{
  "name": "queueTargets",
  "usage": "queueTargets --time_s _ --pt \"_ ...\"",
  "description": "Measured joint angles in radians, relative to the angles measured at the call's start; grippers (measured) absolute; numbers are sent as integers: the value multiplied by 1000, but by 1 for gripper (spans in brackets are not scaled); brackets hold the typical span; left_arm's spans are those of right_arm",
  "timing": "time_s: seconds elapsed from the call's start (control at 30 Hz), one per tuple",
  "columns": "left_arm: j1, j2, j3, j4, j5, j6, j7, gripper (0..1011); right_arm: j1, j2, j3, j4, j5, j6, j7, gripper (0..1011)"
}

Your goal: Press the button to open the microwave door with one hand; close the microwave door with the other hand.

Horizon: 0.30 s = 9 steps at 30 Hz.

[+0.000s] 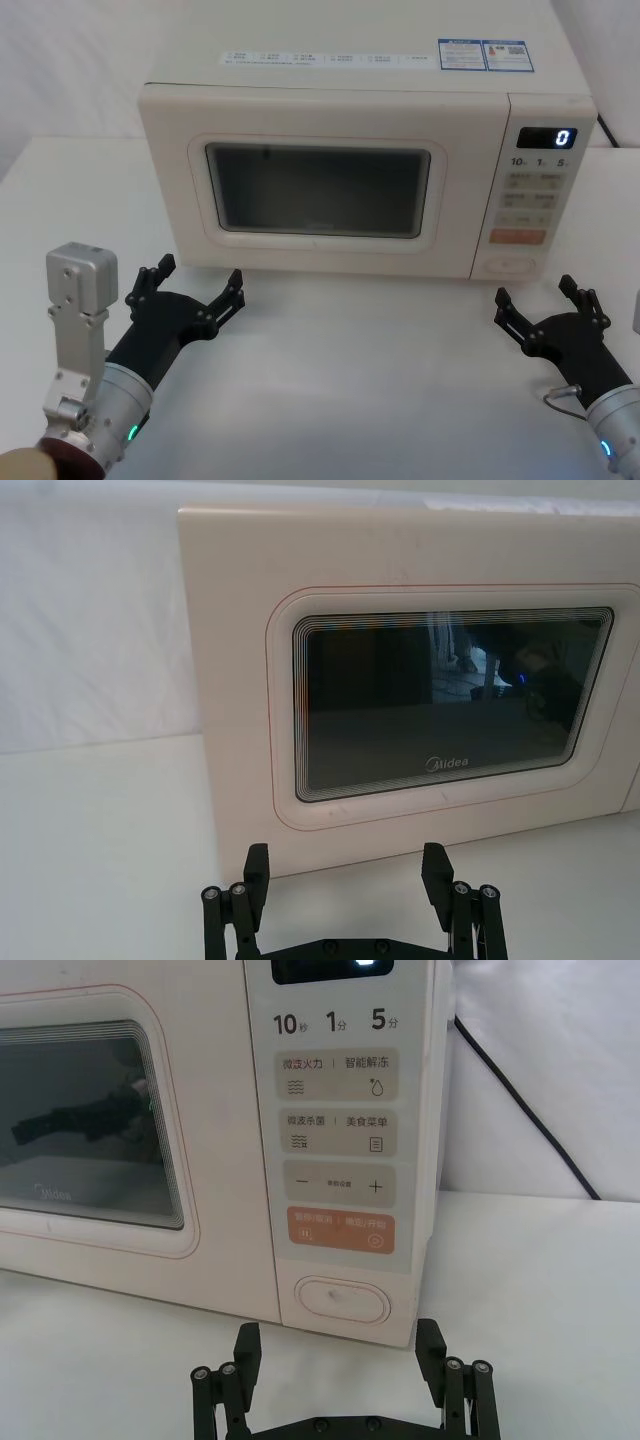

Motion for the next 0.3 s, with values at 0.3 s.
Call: queueTargets --time_s 0.3 --pt "0 0 0 0 0 0 0 1001 0 0 0 0 0 0 0 1002"
